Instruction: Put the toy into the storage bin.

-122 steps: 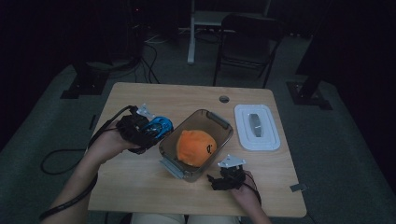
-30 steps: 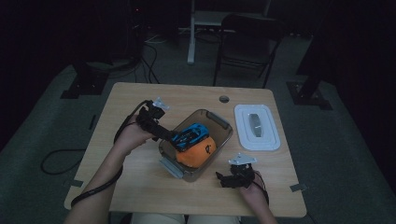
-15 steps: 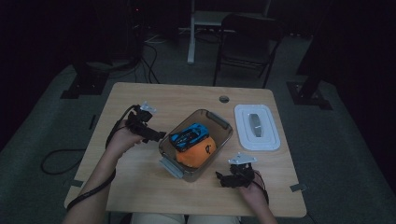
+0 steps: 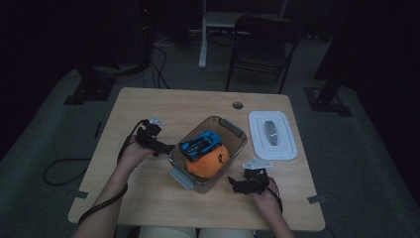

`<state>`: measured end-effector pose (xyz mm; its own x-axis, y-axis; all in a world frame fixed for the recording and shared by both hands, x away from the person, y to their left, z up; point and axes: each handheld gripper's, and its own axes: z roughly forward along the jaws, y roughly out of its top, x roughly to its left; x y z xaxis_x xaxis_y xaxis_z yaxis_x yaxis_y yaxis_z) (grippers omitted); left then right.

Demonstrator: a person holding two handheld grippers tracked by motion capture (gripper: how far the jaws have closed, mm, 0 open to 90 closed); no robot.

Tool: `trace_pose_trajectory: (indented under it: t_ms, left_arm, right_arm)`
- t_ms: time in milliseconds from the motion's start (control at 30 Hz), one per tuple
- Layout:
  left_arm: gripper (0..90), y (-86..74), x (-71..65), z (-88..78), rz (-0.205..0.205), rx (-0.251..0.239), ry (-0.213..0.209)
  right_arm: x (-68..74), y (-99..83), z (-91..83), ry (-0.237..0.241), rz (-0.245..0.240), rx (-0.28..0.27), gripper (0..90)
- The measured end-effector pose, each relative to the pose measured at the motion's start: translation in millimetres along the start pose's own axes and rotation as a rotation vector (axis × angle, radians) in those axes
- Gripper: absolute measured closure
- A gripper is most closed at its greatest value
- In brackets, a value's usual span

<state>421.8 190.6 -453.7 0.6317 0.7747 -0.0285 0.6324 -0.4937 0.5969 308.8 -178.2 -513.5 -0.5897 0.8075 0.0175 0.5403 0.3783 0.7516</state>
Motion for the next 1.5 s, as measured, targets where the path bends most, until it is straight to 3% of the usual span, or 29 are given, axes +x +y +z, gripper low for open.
trace_pose_trajectory:
  t_ms: [133, 233, 467, 633, 933, 1167, 1300, 1500]
  left_arm:
    - [0.5, -2.4, 0.3, 7.8, -0.002, 0.017, 0.007]
    - [0.5, -3.7, -2.0, 16.7, 0.026, 0.052, 0.022]
    - [1.3, -6.9, -11.4, 30.3, 0.048, 0.071, -0.001]
    - [1.3, -11.0, -14.5, 29.5, 0.032, 0.054, -0.013]
    - [1.3, -21.1, -21.9, 27.0, 0.008, 0.026, -0.061]
    - [1.3, -26.9, -35.6, 22.2, 0.050, 0.026, -0.076]
    - [1.3, -32.4, -44.9, 19.5, 0.056, 0.024, -0.092]
    - [1.3, -36.1, -50.9, 12.1, 0.058, 0.015, -0.048]
  right_arm:
    - [-1.0, 1.7, 1.0, -0.002, 0.006, -0.002, 12.1]
    - [-1.5, 2.8, 1.9, -0.004, 0.010, -0.002, 12.1]
    - [-3.3, 6.5, 3.8, -0.031, 0.016, -0.008, 12.1]
    - [-4.6, 9.4, 4.9, -0.057, 0.021, -0.017, 12.1]
    - [-6.9, 7.7, 4.5, -0.061, 0.026, -0.039, 12.1]
    - [-9.9, 9.8, 7.5, -0.092, 0.019, -0.056, 13.3]
    - [-11.0, 12.9, 11.0, -0.079, 0.022, -0.067, 13.4]
    - [-11.6, 17.8, 16.2, -0.063, 0.010, -0.059, 14.2]
